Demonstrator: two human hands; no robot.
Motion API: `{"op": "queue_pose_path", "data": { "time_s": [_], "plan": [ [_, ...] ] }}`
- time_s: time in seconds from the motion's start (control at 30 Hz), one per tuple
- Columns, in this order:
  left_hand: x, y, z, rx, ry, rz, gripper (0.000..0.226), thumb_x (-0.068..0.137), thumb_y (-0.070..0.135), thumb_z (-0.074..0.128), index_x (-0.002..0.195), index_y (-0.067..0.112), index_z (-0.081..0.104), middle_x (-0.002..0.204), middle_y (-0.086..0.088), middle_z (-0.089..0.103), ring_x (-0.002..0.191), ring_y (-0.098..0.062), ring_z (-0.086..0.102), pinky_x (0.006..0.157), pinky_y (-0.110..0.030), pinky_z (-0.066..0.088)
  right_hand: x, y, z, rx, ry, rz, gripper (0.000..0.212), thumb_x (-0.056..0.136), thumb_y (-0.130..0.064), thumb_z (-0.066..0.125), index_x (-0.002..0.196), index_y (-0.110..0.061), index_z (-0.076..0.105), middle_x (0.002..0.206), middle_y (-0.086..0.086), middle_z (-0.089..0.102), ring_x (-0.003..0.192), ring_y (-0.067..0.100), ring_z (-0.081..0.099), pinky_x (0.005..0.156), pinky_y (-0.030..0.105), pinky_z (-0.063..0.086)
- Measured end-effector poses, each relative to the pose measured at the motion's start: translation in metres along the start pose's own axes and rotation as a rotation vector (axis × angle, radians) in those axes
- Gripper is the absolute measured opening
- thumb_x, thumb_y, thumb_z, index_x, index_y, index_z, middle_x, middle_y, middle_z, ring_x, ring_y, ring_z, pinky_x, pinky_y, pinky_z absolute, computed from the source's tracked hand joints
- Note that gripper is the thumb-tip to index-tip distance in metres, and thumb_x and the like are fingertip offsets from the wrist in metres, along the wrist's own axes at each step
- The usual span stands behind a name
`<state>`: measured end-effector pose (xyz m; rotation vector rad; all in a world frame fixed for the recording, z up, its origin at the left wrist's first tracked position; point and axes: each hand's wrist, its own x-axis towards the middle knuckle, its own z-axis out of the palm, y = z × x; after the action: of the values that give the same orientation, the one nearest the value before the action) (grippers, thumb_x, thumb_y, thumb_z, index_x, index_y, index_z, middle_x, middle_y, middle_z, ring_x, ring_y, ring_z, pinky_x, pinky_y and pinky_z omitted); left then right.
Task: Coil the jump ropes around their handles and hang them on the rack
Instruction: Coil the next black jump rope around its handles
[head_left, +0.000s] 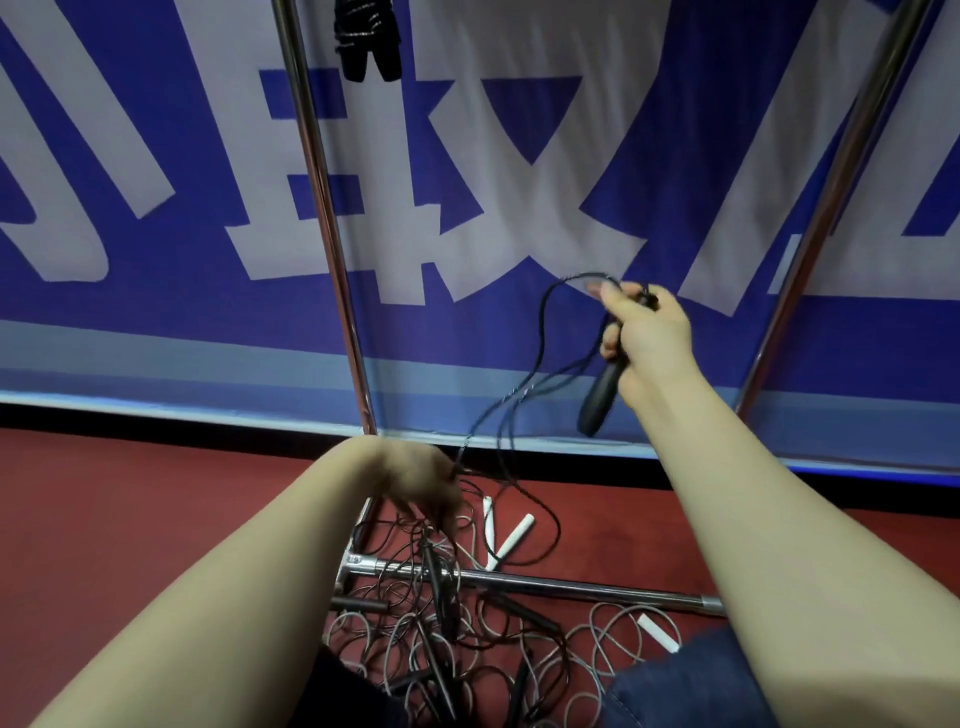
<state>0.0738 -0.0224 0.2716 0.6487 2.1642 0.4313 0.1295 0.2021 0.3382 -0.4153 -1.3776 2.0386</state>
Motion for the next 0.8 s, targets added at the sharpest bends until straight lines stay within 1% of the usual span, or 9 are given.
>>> {"op": "queue_pose_path", "data": {
  "time_s": [0.1, 0.17, 0.2, 0.27, 0.37, 0.43, 0.6, 0.7, 0.8],
  "plan": [
    [0.002, -0.003, -0.015, -0.427, 0.564, 0.136, 0.02, 0.101, 0.006, 0.042, 0.083, 0.008, 0.049, 0.082, -0.013, 0.072, 0.061, -0.014, 0.065, 0.059, -0.027, 0.048, 0.008, 0.021, -0.015, -0.265, 0.095, 0.141, 0.01, 0.093, -0.005, 0.062, 0.094, -0.014, 0.057, 0.07, 0.005, 0.052, 0.038, 0.008, 0.043, 0.036, 0.017, 0.033],
    [0.002, -0.004, -0.027, -0.511, 0.959, 0.212, 0.02, 0.102, 0.009, 0.043, 0.083, 0.013, 0.047, 0.077, -0.002, 0.068, 0.068, -0.013, 0.066, 0.073, -0.031, 0.048, 0.008, 0.028, -0.02, -0.372, 0.079, 0.253, 0.009, 0.093, -0.003, 0.059, 0.099, -0.01, 0.056, 0.074, 0.008, 0.053, 0.047, 0.013, 0.046, 0.036, 0.018, 0.034],
    [0.001, -0.003, -0.031, -0.516, 1.065, 0.241, 0.019, 0.103, 0.013, 0.043, 0.085, 0.015, 0.049, 0.08, 0.001, 0.068, 0.078, -0.015, 0.066, 0.08, -0.032, 0.048, 0.007, 0.029, -0.02, -0.423, 0.059, 0.296, 0.006, 0.094, -0.003, 0.057, 0.093, -0.008, 0.056, 0.076, 0.01, 0.054, 0.049, 0.015, 0.045, 0.036, 0.018, 0.034],
    [-0.004, 0.003, -0.031, -0.607, 1.026, 0.342, 0.014, 0.104, 0.016, 0.044, 0.095, 0.014, 0.054, 0.087, -0.002, 0.07, 0.088, -0.018, 0.067, 0.087, -0.031, 0.048, 0.004, 0.03, -0.018, -0.485, 0.003, 0.343, 0.013, 0.095, -0.004, 0.055, 0.083, -0.009, 0.052, 0.082, 0.012, 0.06, 0.048, 0.015, 0.042, 0.037, 0.019, 0.034],
    [-0.012, 0.012, -0.021, -0.657, 0.78, 0.414, 0.017, 0.106, 0.02, 0.041, 0.108, 0.009, 0.054, 0.088, -0.009, 0.074, 0.084, -0.02, 0.073, 0.087, -0.029, 0.052, -0.004, 0.024, -0.009, -0.456, -0.165, 0.315, 0.001, 0.094, -0.009, 0.057, 0.093, -0.008, 0.056, 0.091, 0.009, 0.074, 0.045, 0.011, 0.04, 0.04, 0.021, 0.035],
    [-0.013, 0.017, -0.018, -0.692, 0.742, 0.424, 0.018, 0.106, 0.018, 0.04, 0.104, 0.006, 0.053, 0.079, -0.011, 0.073, 0.081, -0.028, 0.073, 0.087, -0.037, 0.055, -0.011, 0.019, -0.003, -0.451, -0.298, 0.295, 0.011, 0.089, -0.009, 0.064, 0.099, -0.005, 0.062, 0.097, 0.011, 0.075, 0.044, 0.011, 0.042, 0.042, 0.022, 0.036],
    [-0.02, 0.036, -0.012, -0.798, 0.602, 0.431, 0.011, 0.104, 0.012, 0.045, 0.109, 0.005, 0.052, 0.073, -0.01, 0.068, 0.065, -0.018, 0.067, 0.073, -0.027, 0.056, -0.026, 0.022, 0.012, -0.552, -0.562, 0.299, 0.03, 0.084, -0.005, 0.072, 0.113, -0.01, 0.065, 0.104, 0.012, 0.068, 0.046, 0.01, 0.044, 0.043, 0.02, 0.038],
    [-0.022, 0.042, -0.009, -0.707, 0.548, 0.433, 0.018, 0.094, 0.0, 0.055, 0.109, 0.009, 0.053, 0.077, -0.002, 0.068, 0.075, -0.016, 0.066, 0.084, -0.033, 0.052, -0.03, 0.024, 0.015, -0.63, -0.67, 0.29, 0.036, 0.083, 0.002, 0.07, 0.116, -0.012, 0.065, 0.093, 0.002, 0.066, 0.046, 0.012, 0.043, 0.043, 0.021, 0.038],
    [-0.023, 0.041, -0.01, -0.651, 0.57, 0.452, 0.025, 0.088, -0.004, 0.064, 0.107, 0.01, 0.055, 0.081, -0.001, 0.065, 0.078, -0.013, 0.064, 0.082, -0.028, 0.051, -0.028, 0.02, 0.01, -0.743, -0.708, 0.195, 0.021, 0.083, -0.011, 0.075, 0.104, -0.01, 0.069, 0.078, 0.002, 0.066, 0.044, 0.013, 0.043, 0.043, 0.023, 0.038]
  ]
}}
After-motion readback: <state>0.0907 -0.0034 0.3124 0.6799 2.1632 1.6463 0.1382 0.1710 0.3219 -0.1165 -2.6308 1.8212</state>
